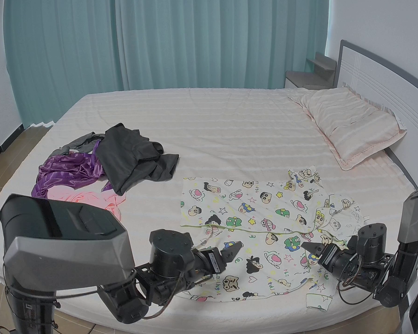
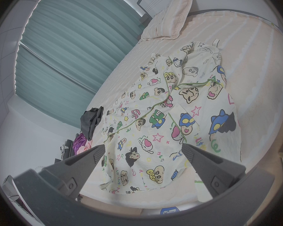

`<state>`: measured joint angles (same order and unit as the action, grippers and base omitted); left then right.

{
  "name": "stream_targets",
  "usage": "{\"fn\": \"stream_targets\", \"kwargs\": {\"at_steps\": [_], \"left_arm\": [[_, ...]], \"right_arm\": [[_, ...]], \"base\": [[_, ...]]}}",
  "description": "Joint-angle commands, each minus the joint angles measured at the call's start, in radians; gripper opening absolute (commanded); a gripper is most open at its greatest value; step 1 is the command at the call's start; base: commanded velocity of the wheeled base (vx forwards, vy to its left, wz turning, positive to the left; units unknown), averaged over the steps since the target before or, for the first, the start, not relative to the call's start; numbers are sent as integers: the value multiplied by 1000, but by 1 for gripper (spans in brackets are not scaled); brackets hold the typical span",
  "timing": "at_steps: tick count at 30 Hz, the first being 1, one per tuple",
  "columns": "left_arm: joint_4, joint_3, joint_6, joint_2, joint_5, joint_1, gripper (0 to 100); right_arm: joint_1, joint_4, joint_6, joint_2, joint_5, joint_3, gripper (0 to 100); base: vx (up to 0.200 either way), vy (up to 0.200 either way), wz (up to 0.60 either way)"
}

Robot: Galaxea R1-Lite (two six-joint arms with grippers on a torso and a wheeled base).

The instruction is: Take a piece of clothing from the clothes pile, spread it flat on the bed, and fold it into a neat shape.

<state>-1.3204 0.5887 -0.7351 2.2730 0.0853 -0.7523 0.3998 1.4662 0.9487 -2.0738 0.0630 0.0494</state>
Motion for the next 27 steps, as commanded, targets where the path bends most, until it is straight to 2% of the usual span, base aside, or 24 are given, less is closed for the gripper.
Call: {"fn": "stream_targets", "kwargs": {"at_steps": [1,5,8,14,16,20,24,27], "left_arm": [[1,14,-33,5,5,68,100],[89,100,-78,63,11,105,100],[155,174,-63,95,33,131,100],[300,276,217,143,44,168,100],[337,307,264,160,45,172,100],[440,355,322,168,45,174,100],[489,396,329,181,50,176,100],[515,438,338,197,91,176,100]], "right_arm": [[1,0,1,-2,0,0,100],[1,0,-1,-3,1,0,100],[1,0,-1,-11,1,0,100],[1,0,-1,-14,1,0,100],[1,2,-1,-14,1,0,100],[1,0,-1,-14,1,0,100],[1,0,-1,-15,1,0,100],[1,0,-1,-15,1,0,100]], "base": [[0,0,0],[0,0,0],[0,0,0],[0,0,0],[0,0,0],[0,0,0],[0,0,0],[0,0,0]]}}
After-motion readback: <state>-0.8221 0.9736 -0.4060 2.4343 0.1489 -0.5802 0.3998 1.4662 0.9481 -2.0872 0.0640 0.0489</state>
